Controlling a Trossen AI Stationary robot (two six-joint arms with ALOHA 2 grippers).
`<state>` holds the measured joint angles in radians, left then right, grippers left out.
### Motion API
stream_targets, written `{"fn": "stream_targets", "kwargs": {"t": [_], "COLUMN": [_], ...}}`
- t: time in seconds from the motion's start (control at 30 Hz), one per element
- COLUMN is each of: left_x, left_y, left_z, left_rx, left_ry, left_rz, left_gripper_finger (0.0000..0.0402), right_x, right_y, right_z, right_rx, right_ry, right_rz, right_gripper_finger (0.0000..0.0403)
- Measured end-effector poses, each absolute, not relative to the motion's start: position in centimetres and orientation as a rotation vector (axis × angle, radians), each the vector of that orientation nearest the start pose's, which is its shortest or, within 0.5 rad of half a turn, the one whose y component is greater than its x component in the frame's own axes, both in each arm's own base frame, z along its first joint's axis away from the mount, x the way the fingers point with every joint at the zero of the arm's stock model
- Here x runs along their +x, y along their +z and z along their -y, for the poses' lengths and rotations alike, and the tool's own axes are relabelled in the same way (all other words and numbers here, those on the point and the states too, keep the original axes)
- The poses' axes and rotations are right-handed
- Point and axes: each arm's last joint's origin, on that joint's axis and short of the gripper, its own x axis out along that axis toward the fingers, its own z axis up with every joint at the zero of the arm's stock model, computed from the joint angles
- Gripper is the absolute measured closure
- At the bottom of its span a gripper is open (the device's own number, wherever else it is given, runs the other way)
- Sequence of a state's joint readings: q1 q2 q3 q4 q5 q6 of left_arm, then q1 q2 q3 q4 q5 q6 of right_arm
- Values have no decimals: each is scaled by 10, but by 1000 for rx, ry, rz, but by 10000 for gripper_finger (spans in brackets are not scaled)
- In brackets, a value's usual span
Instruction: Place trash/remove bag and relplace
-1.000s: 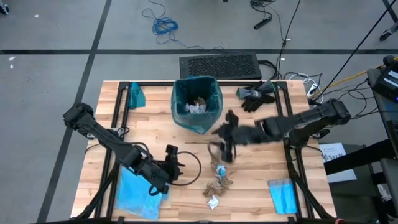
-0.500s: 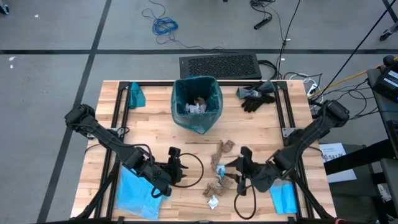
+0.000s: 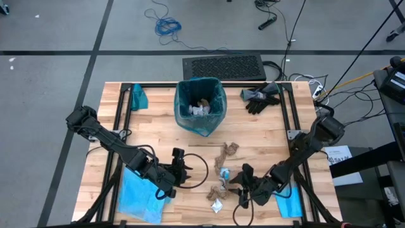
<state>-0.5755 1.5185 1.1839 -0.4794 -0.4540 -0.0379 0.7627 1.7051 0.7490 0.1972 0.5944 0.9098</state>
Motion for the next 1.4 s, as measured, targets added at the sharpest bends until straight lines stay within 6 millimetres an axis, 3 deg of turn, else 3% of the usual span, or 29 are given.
{"fn": "stream_targets", "kwargs": {"t": [0.27, 0.37, 0.6, 0.8, 1.0, 1.4], "left_x": [277, 277, 276, 276, 274, 272], "left_y": [275, 275, 275, 274, 273, 273], "left_z": [164, 164, 164, 164, 164, 166], "left_rx": [359, 359, 365, 371, 378, 384], "left_ry": [-99, -99, -99, -101, -100, -109], "left_rz": [-711, -711, -718, -723, -746, -746], "left_gripper_finger": [265, 265, 265, 265, 265, 265], "right_x": [241, 243, 246, 261, 271, 268], "right_y": [104, 102, 123, 166, 227, 354], "right_z": [-212, -210, -209, -188, -140, -45], "right_rx": [474, 497, 425, 320, 170, -51], "right_ry": [-134, -139, -148, -145, -184, -349], "right_rz": [-641, -652, -554, -442, -304, -72], "right_gripper_finger": [250, 261, 390, 400, 402, 403]}}
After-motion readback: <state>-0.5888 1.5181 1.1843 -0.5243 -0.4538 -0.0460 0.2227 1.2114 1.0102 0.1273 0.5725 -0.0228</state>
